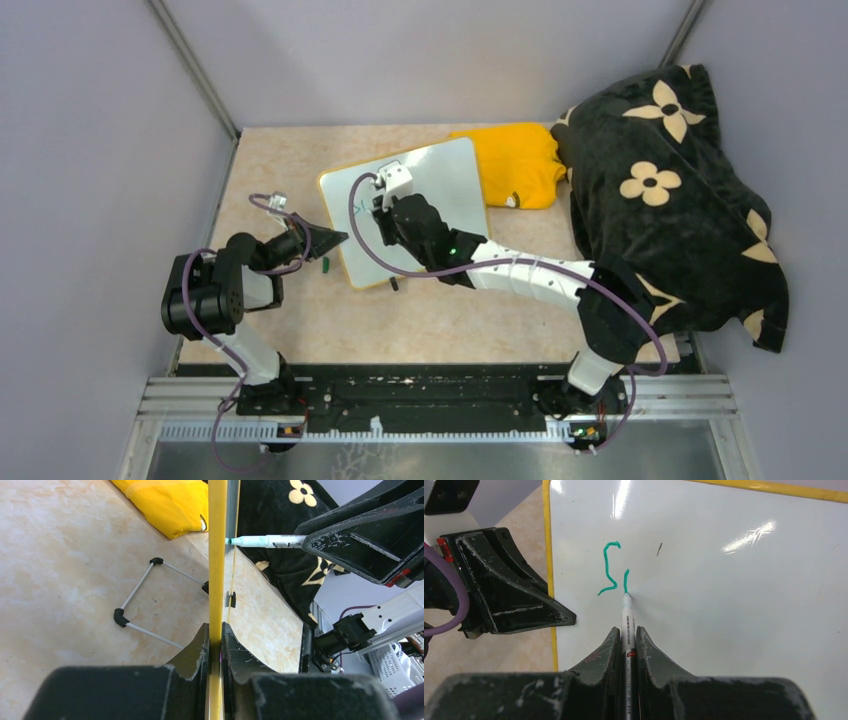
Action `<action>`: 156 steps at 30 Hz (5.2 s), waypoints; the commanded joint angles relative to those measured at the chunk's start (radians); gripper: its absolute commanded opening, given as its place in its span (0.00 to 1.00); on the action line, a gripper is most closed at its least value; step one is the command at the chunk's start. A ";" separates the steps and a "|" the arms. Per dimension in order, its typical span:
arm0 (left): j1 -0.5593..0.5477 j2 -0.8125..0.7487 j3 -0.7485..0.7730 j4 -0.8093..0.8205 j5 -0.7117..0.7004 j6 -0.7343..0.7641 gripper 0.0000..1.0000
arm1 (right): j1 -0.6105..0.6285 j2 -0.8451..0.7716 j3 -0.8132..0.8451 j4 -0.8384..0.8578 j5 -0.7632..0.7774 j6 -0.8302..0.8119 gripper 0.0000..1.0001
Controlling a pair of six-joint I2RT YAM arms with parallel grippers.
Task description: Write a sentence on the whiteboard
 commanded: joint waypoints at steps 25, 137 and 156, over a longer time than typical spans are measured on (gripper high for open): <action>-0.012 -0.017 0.021 0.133 0.009 0.014 0.00 | -0.022 0.006 0.093 -0.019 -0.005 -0.004 0.00; -0.015 -0.012 0.027 0.117 0.014 0.022 0.00 | -0.090 -0.096 -0.057 -0.023 -0.023 0.065 0.00; -0.016 -0.014 0.031 0.089 0.014 0.032 0.31 | -0.090 -0.180 0.015 -0.033 -0.076 0.071 0.00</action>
